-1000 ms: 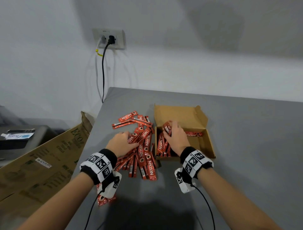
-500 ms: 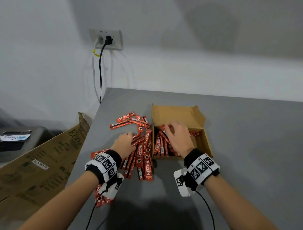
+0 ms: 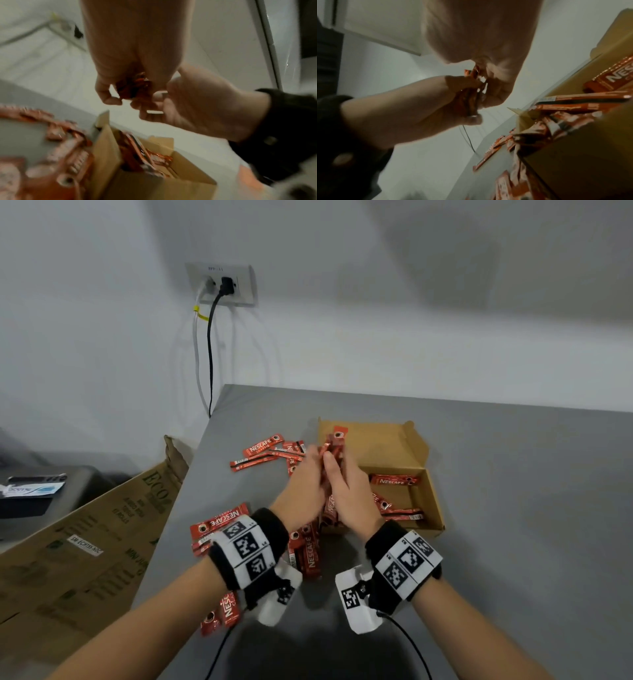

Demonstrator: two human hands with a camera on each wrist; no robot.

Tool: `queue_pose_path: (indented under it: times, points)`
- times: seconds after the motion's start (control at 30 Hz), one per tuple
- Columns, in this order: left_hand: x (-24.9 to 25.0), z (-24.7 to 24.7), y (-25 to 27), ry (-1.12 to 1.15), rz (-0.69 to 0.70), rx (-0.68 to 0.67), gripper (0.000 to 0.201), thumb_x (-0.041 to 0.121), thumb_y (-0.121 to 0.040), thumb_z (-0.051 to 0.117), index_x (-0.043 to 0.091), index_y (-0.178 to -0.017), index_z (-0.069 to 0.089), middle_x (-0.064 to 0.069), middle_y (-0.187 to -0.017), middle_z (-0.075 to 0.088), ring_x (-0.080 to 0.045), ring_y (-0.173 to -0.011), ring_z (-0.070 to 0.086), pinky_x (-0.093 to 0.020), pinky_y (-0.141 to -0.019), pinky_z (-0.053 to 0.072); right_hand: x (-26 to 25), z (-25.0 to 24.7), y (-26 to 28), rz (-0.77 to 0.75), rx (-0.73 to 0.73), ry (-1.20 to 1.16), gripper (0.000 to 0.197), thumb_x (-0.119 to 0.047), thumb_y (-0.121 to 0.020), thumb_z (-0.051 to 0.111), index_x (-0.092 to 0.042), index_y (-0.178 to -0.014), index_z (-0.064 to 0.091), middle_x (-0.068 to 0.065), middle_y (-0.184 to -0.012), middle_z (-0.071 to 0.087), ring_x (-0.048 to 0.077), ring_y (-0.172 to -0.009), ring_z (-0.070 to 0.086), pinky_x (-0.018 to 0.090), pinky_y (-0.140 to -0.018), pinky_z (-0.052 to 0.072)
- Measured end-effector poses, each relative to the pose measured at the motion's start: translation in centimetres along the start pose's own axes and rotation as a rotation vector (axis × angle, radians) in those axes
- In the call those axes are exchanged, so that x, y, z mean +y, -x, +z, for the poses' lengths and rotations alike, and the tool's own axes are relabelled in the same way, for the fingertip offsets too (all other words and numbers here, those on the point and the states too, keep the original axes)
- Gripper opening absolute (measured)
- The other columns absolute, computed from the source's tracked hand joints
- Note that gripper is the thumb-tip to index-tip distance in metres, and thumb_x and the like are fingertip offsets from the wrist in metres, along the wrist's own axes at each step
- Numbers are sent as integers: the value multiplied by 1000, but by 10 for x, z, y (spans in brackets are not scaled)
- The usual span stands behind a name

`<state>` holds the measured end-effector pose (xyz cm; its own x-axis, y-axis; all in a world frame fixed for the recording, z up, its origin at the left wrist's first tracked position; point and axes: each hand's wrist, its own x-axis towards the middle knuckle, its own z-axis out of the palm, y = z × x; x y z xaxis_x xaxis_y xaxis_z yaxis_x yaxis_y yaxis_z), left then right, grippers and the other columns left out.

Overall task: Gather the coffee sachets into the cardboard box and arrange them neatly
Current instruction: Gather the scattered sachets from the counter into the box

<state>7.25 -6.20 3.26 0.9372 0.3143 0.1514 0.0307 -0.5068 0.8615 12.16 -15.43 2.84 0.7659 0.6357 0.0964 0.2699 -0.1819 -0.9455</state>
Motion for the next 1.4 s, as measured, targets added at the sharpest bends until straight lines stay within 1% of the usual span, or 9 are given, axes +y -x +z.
queue_pose_path:
  times: [0.13,0.3,0.5,0.67,0.83,0.93,1.1,1.27,1.4]
  points:
    - [2,26,-6,-57,-26,-90,28,-1,-88,49,5,-114,40,-1,-93,58,-8,-78,57,-18,-67,48,19,-23,-2,-11,174,180,18,-15,-97,46,-11,-110,57,-6,-94,61,-6,-79,53,0,-71,40]
    - [-7,35,-9,-338,-76,-174,44,14,-87,59,8,-126,41,-8,-115,58,-20,-101,60,-29,-87,51,47,-38,-3,140,-20,338,24,-16,-96,47,-10,-117,56,4,-109,65,9,-97,59,19,-88,44]
    - [-12,16,-11,-421,-100,-171,45,26,-89,58,12,-129,42,-6,-118,57,-16,-101,58,-29,-88,51,51,-41,-14,170,-124,653,26,-35,-93,51,-14,-108,57,7,-105,63,23,-101,58,35,-88,46]
    - [-21,-34,-2,-589,-171,-90,38,27,-94,48,14,-129,44,-4,-124,53,-15,-105,55,-30,-90,49,34,-49,-13,147,-119,614,25,-31,-93,54,-17,-112,61,10,-97,69,20,-86,65,33,-80,52]
    - [-63,-82,32,-902,-546,-230,55,39,-87,56,20,-135,36,-10,-132,44,-27,-118,47,-42,-99,44,38,-58,-10,181,-164,581,42,-16,-90,58,-18,-130,46,8,-113,64,21,-104,62,32,-89,51]
    - [-78,-88,54,-788,-653,-363,72,35,-83,63,24,-142,23,-12,-141,32,-28,-120,47,-37,-98,46,42,-59,-10,208,-204,687,41,-20,-91,58,-14,-130,48,5,-110,65,18,-99,63,33,-87,52]
    - [-89,-72,60,-706,-666,-314,86,34,-73,75,18,-140,25,-12,-142,27,-29,-128,36,-41,-104,40,33,-47,-8,66,-75,870,27,-22,-94,49,-11,-118,58,5,-115,59,18,-108,53,32,-93,46]
    - [-90,-51,44,-662,-583,-281,56,25,-78,71,10,-122,38,-12,-123,46,-24,-113,47,-32,-95,45,1,4,12,-116,-208,673,25,-22,-97,44,-14,-118,54,-2,-110,55,5,-94,51,17,-87,44]
    - [-87,-31,36,-635,-524,-267,40,18,-81,64,5,-112,42,-14,-115,51,-29,-107,51,-36,-92,46,4,45,26,-37,-405,745,28,-27,-95,47,-7,-114,51,9,-112,55,21,-100,55,32,-87,48]
